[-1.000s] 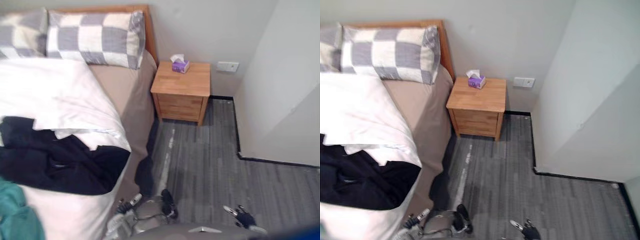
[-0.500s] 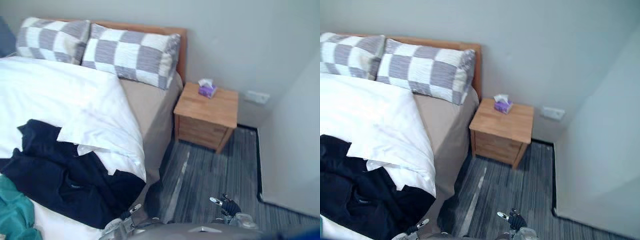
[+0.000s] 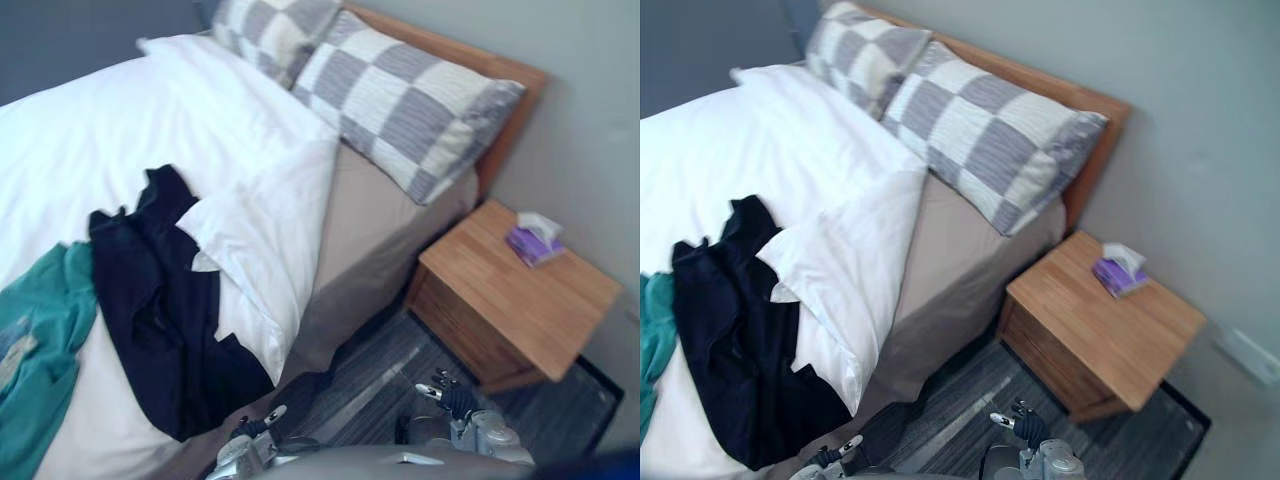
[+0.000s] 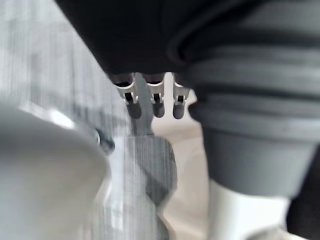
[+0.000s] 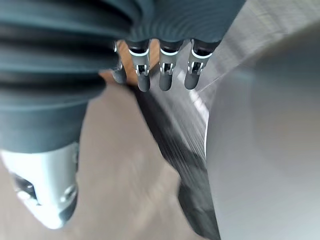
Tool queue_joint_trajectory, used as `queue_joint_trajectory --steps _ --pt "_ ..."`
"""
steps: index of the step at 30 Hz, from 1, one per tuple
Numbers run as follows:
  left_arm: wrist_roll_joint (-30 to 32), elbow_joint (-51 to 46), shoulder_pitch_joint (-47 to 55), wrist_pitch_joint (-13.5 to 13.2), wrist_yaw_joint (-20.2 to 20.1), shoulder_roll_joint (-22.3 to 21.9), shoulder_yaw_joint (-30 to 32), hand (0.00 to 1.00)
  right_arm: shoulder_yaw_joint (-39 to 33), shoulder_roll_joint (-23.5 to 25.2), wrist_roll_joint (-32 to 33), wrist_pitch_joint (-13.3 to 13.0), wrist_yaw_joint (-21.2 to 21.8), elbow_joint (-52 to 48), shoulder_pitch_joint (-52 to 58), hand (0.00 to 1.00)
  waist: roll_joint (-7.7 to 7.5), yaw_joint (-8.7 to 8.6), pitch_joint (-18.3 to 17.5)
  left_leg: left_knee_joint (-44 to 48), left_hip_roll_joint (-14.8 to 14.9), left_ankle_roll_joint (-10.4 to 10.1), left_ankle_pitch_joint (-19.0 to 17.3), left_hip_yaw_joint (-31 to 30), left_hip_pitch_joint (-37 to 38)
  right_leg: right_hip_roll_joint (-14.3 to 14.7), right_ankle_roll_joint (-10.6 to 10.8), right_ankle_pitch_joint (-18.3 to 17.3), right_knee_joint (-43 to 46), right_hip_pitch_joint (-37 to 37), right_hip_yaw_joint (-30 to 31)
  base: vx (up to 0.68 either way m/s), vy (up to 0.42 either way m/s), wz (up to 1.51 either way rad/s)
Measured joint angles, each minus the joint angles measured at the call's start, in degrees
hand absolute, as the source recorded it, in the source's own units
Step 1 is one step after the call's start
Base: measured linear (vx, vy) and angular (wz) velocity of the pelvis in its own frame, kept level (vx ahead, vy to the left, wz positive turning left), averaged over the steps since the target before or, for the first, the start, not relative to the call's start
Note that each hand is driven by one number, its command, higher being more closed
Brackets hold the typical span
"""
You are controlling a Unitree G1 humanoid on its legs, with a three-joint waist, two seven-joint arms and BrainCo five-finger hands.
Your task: Tidy the bed and pick cloth on bed and put in laundry
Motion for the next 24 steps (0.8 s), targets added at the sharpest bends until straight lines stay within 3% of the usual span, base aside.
queue_joint_trajectory --steps 2,6,8,9,11,13,15,16,17,18,20,24 --pt "0.0 0.1 0.1 -0.2 0.2 -0.3 1.6 0.00 1.3 0.0 0.0 0.4 1.5 1.1 -1.0 0.00 -0.86 0.44 -0.1 -0.1 1.1 -1.2 2.1 0.3 -0.5 0.3 -1.2 -1.1 -0.4 1.5 -2.4 0.08 -0.218 0.68" --pt "-1.8 0.2 0.3 -0.9 0.2 -0.3 1.1 0.00 1.3 0.0 0.2 2.0 2.5 2.7 -1.4 0.00 -0.89 0.23 -0.2 1.7 1.7 -2.3 5.0 2.6 -3.5 -0.2 -1.3 -1.0 -5.3 4.6 -5.2 0.03 -0.147 0.71" --pt "-1.6 0.2 0.1 -1.6 0.0 -0.1 0.5 0.00 0.1 -0.1 1.9 3.9 2.3 2.7 -1.4 0.00 -0.84 0.00 0.2 6.1 2.1 -3.1 5.7 8.2 -8.0 -1.1 -2.2 -0.4 -9.8 7.5 -10.3 -0.02 -0.073 0.96" --pt "-1.5 0.2 0.0 -1.7 -0.1 0.3 0.4 0.00 -0.4 0.0 2.4 4.2 2.3 2.7 -1.3 0.00 -0.93 -0.18 0.2 6.9 2.4 -2.8 5.8 10.9 -8.7 -1.4 -2.3 -0.4 -10.5 8.2 -11.9 -0.05 -0.040 1.22" --pt "-1.0 0.2 -0.1 -2.3 -0.1 0.1 -0.2 0.00 -1.1 -0.5 4.5 5.0 1.5 2.4 -0.8 0.00 0.31 -1.30 0.6 13.6 5.0 0.3 2.7 26.2 -11.5 -2.4 -2.4 -0.5 -11.7 10.6 -18.3 -0.10 0.021 1.26" --pt "-0.2 0.1 -0.1 -2.6 -0.1 0.1 -0.9 0.00 -2.2 -0.6 5.3 5.3 0.8 1.8 -0.5 0.00 0.95 -1.19 0.7 16.8 6.0 1.9 0.8 31.6 -12.5 -3.1 -1.8 -1.6 -11.9 12.0 -20.9 -0.09 0.103 0.88" --pt "1.9 0.1 0.0 -2.7 -0.8 0.6 -2.1 0.00 -3.1 -0.5 7.5 5.4 -0.5 1.4 0.2 0.00 1.29 -1.26 0.3 13.4 3.6 3.3 0.2 31.7 -12.7 -4.2 0.0 -3.0 -11.1 12.1 -22.0 -0.06 0.191 0.78" --pt "3.3 0.1 0.0 -2.7 -1.6 1.6 -2.1 0.00 -3.1 0.4 8.2 5.9 -1.2 1.3 0.4 0.00 -0.65 -1.24 0.1 7.6 0.2 4.6 3.0 31.2 -11.3 -5.5 0.1 -2.9 -11.5 11.4 -21.6 -0.03 0.150 0.52" --pt "4.2 0.1 0.0 -2.7 -1.8 2.0 -2.1 0.00 -3.2 0.8 8.9 6.0 -1.6 1.3 0.7 0.00 -1.35 -1.22 -0.3 3.9 -1.7 4.9 4.9 30.7 -10.5 -6.1 0.1 -2.9 -11.8 10.9 -21.1 -0.01 0.132 0.67" --pt "6.2 0.2 0.3 -2.4 -2.4 2.4 -2.1 0.00 -5.2 1.5 10.3 6.6 -2.5 0.9 1.2 0.00 -2.30 -1.65 -0.9 -6.3 -5.7 5.8 10.0 29.6 -7.1 -6.9 0.3 -2.4 -12.5 10.8 -20.6 -0.01 0.096 0.55" --pt "9.0 0.2 0.2 -2.0 -4.1 2.5 -2.3 0.00 -7.3 1.9 12.2 7.2 -3.2 0.8 1.4 0.00 -2.28 -1.69 -0.4 -14.5 -8.2 6.4 14.0 27.9 -3.4 -7.3 0.9 -1.8 -12.8 11.8 -21.2 -0.01 0.110 0.49" --pt "14.2 0.1 -0.7 -1.2 -6.7 3.4 -3.3 0.00 -8.1 2.2 16.5 8.2 -4.6 0.7 1.4 0.00 -2.79 -1.94 0.4 -14.6 -9.4 6.8 13.6 25.5 -2.3 -8.3 1.3 -1.4 -12.0 14.3 -22.1 0.04 0.030 0.34"
